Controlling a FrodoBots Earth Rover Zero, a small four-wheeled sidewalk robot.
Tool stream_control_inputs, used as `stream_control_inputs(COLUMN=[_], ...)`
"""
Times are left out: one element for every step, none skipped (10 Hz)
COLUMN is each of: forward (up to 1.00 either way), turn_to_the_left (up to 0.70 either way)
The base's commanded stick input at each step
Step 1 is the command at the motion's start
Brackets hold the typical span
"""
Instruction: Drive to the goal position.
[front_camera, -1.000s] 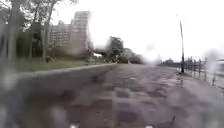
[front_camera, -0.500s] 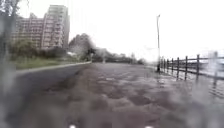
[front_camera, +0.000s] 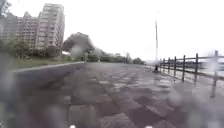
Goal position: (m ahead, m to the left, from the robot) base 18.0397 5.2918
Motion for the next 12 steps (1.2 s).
stream_control_inputs(forward=[1.0,1.0,1.0,1.0,1.0,1.0,1.0,1.0,1.0,1.0,1.0,1.0], turn_to_the_left=[0.0,0.0,0.0,0.0,0.0,0.0,0.0,0.0,0.0,0.0,0.0,0.0])
